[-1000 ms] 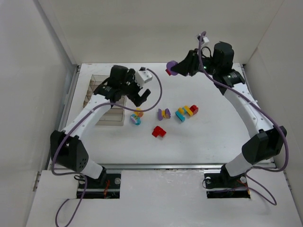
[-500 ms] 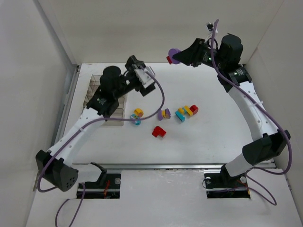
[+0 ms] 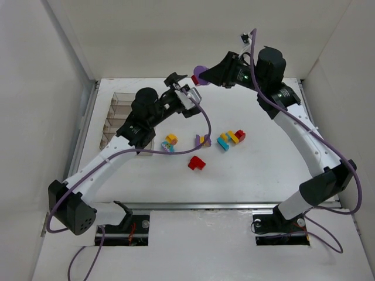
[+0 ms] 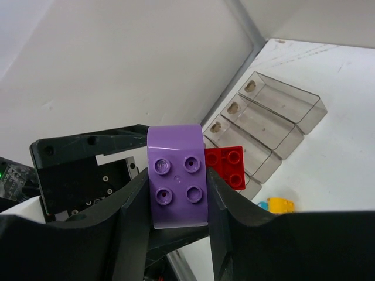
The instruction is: Sort the legos into containers by color
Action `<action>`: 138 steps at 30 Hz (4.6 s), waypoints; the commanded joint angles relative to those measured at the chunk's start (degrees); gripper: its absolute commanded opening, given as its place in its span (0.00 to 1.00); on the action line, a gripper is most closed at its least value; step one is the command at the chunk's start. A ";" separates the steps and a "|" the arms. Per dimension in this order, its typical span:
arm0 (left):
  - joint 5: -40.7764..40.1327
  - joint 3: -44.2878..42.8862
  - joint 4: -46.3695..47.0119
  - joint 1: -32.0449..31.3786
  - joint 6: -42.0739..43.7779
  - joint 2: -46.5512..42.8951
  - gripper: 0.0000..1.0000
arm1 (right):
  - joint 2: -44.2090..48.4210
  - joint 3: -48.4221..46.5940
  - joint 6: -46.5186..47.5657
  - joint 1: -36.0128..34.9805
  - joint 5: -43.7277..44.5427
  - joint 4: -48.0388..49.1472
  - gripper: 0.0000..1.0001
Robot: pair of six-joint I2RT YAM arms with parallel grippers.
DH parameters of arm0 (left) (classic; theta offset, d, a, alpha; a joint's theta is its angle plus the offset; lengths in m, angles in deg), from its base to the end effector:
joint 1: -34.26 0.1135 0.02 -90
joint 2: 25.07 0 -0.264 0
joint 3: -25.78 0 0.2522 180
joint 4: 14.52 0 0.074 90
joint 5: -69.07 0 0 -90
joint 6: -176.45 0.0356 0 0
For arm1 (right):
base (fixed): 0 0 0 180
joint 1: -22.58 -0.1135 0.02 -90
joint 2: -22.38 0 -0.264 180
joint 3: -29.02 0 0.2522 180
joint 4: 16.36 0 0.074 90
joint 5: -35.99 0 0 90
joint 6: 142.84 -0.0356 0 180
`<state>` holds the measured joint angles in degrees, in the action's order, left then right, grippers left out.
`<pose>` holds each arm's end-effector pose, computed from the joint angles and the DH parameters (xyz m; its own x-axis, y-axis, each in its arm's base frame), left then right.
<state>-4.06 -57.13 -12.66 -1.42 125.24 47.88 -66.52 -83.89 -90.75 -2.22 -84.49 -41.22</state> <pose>0.2350 -0.1815 0.4317 0.6239 0.2901 -0.7257 0.5107 0.5516 0.6595 0.3101 0.1632 0.4785 -0.5156 0.3451 -0.7843 -0.6402 0.4532 0.6203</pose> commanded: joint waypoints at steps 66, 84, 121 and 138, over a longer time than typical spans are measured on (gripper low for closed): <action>-7.10 25.19 -25.92 29.00 -5.99 -7.13 0.00 | 0.66 5.90 3.02 1.07 5.87 3.27 0.00; -4.92 24.15 -27.04 29.00 -4.08 -9.20 0.75 | 0.22 5.56 12.40 -0.51 -4.48 3.27 0.00; 49.14 -8.02 -34.16 16.61 3.75 -2.02 0.66 | 6.99 17.06 67.88 -12.64 -17.16 1.43 0.00; 31.01 -0.06 -30.92 16.78 -4.84 -4.57 0.00 | 8.13 19.09 65.70 -13.17 -5.93 1.94 1.00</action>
<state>36.26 -61.02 -47.15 14.86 125.61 45.34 -60.86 -65.60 -23.52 -14.81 -96.14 -41.22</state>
